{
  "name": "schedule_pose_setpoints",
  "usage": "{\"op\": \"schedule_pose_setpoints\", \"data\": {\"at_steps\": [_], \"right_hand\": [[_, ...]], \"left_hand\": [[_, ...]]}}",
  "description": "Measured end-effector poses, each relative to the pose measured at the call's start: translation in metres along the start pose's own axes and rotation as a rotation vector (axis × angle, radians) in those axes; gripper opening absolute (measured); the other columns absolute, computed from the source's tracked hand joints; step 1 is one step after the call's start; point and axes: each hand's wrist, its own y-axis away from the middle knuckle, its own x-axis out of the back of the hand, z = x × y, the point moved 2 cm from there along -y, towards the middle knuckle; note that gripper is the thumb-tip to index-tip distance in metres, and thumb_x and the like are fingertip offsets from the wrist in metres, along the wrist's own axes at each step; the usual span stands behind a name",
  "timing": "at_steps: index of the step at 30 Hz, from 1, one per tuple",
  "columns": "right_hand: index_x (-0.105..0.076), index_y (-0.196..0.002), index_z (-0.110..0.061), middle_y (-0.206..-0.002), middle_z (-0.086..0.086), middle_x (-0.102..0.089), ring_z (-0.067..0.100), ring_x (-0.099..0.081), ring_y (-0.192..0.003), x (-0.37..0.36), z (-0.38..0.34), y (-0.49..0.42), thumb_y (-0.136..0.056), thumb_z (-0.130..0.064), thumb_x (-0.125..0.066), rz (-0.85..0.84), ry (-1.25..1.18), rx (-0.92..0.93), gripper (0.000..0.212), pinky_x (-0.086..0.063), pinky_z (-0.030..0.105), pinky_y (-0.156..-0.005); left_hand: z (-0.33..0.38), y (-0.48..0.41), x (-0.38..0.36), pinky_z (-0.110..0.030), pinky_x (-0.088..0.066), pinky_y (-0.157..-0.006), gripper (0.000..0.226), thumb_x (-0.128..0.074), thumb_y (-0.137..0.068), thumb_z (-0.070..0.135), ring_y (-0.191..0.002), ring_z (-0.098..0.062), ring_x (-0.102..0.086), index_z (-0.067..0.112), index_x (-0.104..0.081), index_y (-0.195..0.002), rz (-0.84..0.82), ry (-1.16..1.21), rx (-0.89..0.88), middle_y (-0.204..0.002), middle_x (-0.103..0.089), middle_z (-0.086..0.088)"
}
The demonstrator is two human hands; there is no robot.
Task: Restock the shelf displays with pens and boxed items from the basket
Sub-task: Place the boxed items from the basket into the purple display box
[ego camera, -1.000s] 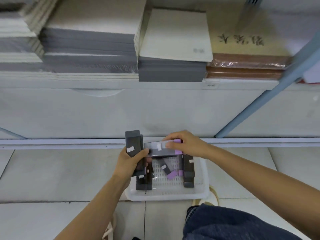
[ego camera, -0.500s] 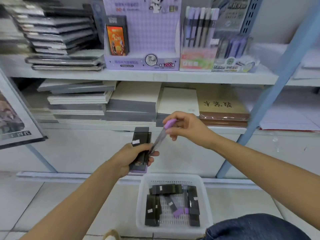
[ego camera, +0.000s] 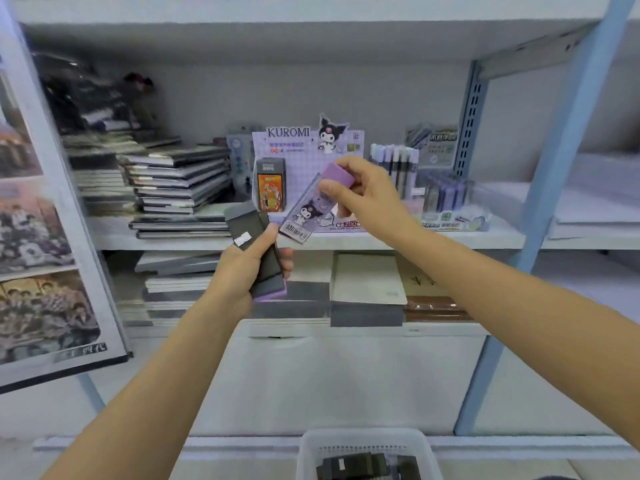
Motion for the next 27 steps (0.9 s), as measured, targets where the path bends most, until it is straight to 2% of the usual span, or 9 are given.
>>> {"op": "schedule_pose_setpoints", "data": {"at_steps": [6,8,11,13,16,18,21,23,27], "right_hand": [[-0.057,-0.109,-0.001,-0.091,0.013,-0.064,0.01,-0.061,-0.057,-0.014,0.001,-0.057,-0.096,-0.009,-0.056,0.072,0.118,0.007,0.016,-0.051,0.022,-0.058],[-0.057,-0.108,-0.003,-0.094,0.015,-0.064,0.015,-0.062,-0.06,-0.024,0.006,-0.07,-0.096,-0.009,-0.054,0.049,0.18,0.011,0.013,-0.052,0.024,-0.059],[-0.058,-0.11,-0.005,-0.09,0.009,-0.063,0.021,-0.065,-0.064,-0.041,0.015,-0.079,-0.096,-0.01,-0.055,0.003,0.252,0.012,0.015,-0.055,0.034,-0.068],[-0.058,-0.111,-0.005,-0.09,0.007,-0.063,0.023,-0.065,-0.065,-0.05,0.023,-0.082,-0.096,-0.01,-0.056,-0.018,0.279,0.019,0.016,-0.056,0.036,-0.069],[-0.058,-0.116,-0.007,-0.094,0.003,-0.061,0.013,-0.059,-0.064,-0.051,0.032,-0.087,-0.097,-0.014,-0.056,-0.01,0.351,0.051,0.021,-0.049,0.026,-0.064],[-0.056,-0.12,-0.006,-0.095,0.002,-0.059,0.014,-0.054,-0.07,-0.043,0.039,-0.093,-0.098,-0.017,-0.054,0.03,0.404,0.042,0.024,-0.041,0.025,-0.066],[-0.053,-0.122,-0.007,-0.092,0.0,-0.057,0.01,-0.052,-0.066,-0.032,0.047,-0.1,-0.099,-0.019,-0.052,0.071,0.438,0.008,0.026,-0.038,0.021,-0.061],[-0.054,-0.119,-0.008,-0.089,-0.001,-0.056,0.004,-0.05,-0.064,-0.03,0.05,-0.103,-0.099,-0.02,-0.053,0.069,0.422,-0.002,0.023,-0.039,0.018,-0.059],[-0.056,-0.102,-0.016,-0.076,-0.005,-0.054,0.007,-0.046,-0.058,-0.024,0.055,-0.108,-0.094,-0.017,-0.055,0.167,0.368,-0.014,0.009,-0.038,0.015,-0.051]], "left_hand": [[0.013,-0.023,0.018,-0.029,-0.054,-0.056,0.021,-0.075,-0.083,0.029,-0.052,-0.02,-0.06,0.013,-0.065,-0.092,0.053,0.032,-0.003,-0.067,-0.065,-0.007],[0.015,-0.032,0.025,-0.031,-0.055,-0.059,0.023,-0.078,-0.081,0.028,-0.052,-0.02,-0.059,0.011,-0.065,-0.092,0.076,0.033,-0.012,-0.066,-0.065,-0.007],[0.017,-0.044,0.034,-0.035,-0.056,-0.066,0.023,-0.079,-0.08,0.027,-0.052,-0.021,-0.06,0.011,-0.066,-0.09,0.085,0.034,-0.01,-0.065,-0.065,-0.007],[0.016,-0.049,0.042,-0.034,-0.055,-0.065,0.022,-0.079,-0.079,0.025,-0.052,-0.021,-0.059,0.011,-0.066,-0.089,0.082,0.041,0.009,-0.067,-0.064,-0.009],[0.01,-0.053,0.05,-0.033,-0.056,-0.06,0.021,-0.078,-0.08,0.022,-0.051,-0.021,-0.06,0.008,-0.065,-0.088,0.065,0.009,0.026,-0.068,-0.064,-0.011],[0.007,-0.055,0.053,-0.033,-0.057,-0.057,0.02,-0.077,-0.081,0.019,-0.051,-0.02,-0.062,0.005,-0.066,-0.09,0.056,-0.01,0.038,-0.067,-0.066,-0.01],[0.009,-0.059,0.053,-0.034,-0.057,-0.061,0.02,-0.076,-0.082,0.017,-0.053,-0.021,-0.062,0.004,-0.066,-0.093,0.041,-0.003,0.041,-0.069,-0.067,-0.01],[0.01,-0.062,0.053,-0.034,-0.056,-0.064,0.02,-0.077,-0.081,0.017,-0.054,-0.021,-0.063,0.005,-0.067,-0.093,0.031,0.003,0.041,-0.071,-0.068,-0.01],[0.009,-0.065,0.057,-0.035,-0.058,-0.063,0.024,-0.079,-0.078,0.021,-0.055,-0.021,-0.064,0.006,-0.068,-0.093,0.008,-0.062,0.032,-0.072,-0.07,-0.011]]}}
